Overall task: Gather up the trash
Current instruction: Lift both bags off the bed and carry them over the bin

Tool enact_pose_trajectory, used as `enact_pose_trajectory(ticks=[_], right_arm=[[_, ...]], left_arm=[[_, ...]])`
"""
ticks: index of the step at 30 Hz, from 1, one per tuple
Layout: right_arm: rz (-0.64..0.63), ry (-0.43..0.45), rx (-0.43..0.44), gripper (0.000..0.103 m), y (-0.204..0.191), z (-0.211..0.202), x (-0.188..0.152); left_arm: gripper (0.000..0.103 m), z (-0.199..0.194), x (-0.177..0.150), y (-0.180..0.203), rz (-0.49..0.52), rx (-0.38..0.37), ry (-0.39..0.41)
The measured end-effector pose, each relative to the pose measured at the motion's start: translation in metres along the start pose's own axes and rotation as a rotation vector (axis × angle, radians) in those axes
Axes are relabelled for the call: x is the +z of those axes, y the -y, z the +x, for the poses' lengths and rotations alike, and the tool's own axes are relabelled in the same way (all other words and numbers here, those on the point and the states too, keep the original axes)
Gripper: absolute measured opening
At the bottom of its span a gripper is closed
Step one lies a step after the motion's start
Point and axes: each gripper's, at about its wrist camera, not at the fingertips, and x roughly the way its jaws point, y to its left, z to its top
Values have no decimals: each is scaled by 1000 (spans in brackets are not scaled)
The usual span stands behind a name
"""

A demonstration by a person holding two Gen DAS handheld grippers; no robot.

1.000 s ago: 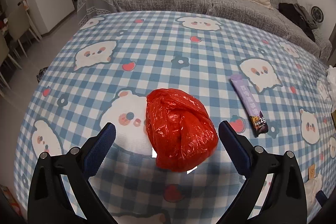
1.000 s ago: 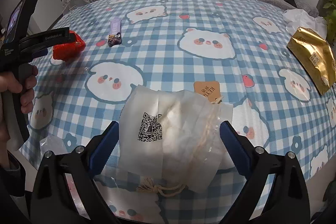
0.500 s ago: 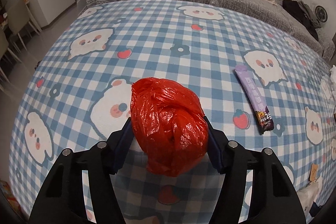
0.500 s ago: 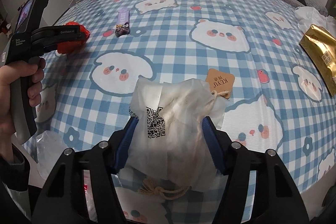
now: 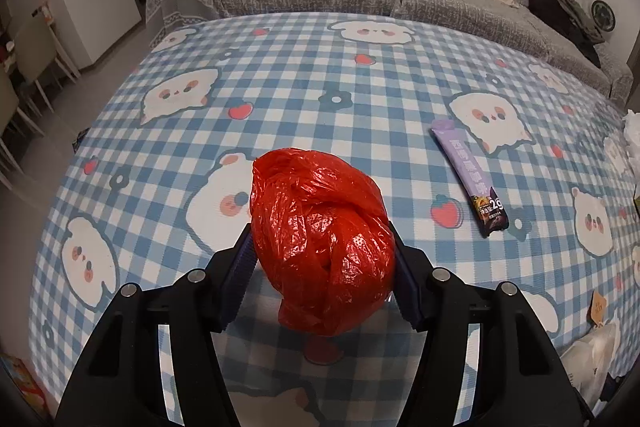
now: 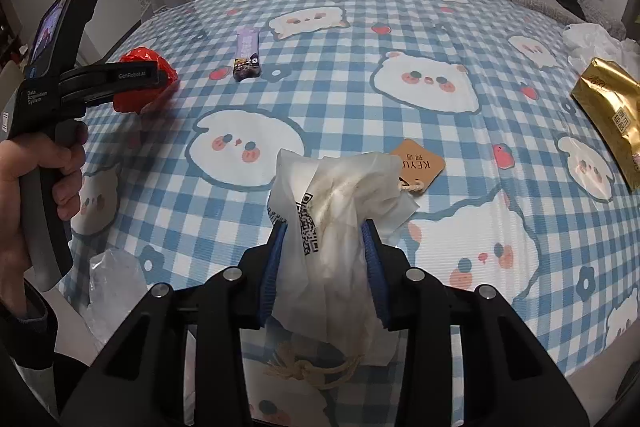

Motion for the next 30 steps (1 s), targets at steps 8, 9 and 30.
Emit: enact_pose_trajectory(ticks=[8, 9, 30], right_arm=[[13, 41, -27, 37, 3, -14, 0], [12, 42, -29, 37, 3, -15, 0], [21, 87, -72, 37, 4, -53, -29]], left_arm=[[60, -15, -8, -2, 6, -15, 7], [60, -16, -9, -2, 5, -17, 6], [60, -94, -65, -13, -17, -85, 29]])
